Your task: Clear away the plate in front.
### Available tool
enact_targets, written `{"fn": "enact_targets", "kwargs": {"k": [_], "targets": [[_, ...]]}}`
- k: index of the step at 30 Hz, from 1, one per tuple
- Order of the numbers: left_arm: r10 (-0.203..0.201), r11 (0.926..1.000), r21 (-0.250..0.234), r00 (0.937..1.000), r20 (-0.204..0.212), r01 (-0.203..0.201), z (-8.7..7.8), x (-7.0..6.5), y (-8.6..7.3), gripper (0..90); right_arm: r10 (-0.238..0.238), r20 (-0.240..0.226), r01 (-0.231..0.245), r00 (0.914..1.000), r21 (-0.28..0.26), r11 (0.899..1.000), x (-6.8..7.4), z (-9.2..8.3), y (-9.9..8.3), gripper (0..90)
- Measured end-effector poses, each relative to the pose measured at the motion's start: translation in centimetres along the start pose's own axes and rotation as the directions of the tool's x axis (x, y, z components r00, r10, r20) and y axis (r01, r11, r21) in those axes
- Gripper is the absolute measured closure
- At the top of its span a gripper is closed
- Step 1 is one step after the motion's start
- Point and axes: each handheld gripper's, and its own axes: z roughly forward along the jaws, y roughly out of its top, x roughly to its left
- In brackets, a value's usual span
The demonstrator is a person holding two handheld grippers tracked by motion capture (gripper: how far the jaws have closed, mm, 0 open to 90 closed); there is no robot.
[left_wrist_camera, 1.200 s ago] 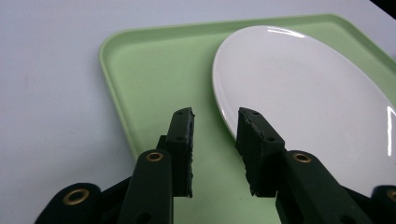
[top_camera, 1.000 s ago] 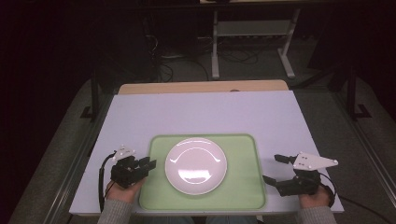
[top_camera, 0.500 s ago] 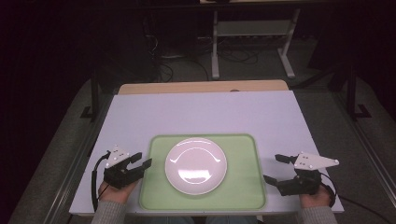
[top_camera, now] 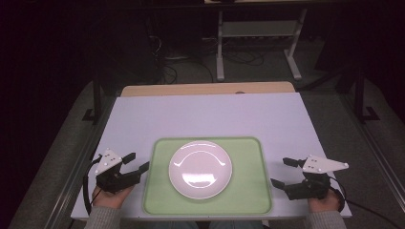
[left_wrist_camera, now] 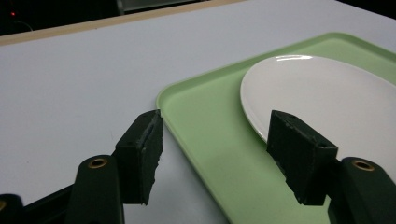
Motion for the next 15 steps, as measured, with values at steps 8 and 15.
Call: {"fn": "enact_targets", "kwargs": {"k": [8, 15], "targets": [[0.004, 0.9998, -0.017, 0.9998, 0.020, -0.004, -0.62, 0.40, -0.09, 34.3, 0.005, -0.002, -0.005, 1.0000, -0.001, 1.000, -0.17, -0.12, -0.05, 13.6], [0.032, 0.9988, -0.038, 0.9987, 0.039, -0.031, -1.05, 0.46, -0.24, 32.2, 0.010, 0.001, -0.010, 1.0000, 0.010, 1.000, -0.27, -0.03, -0.10, 13.6]]}}
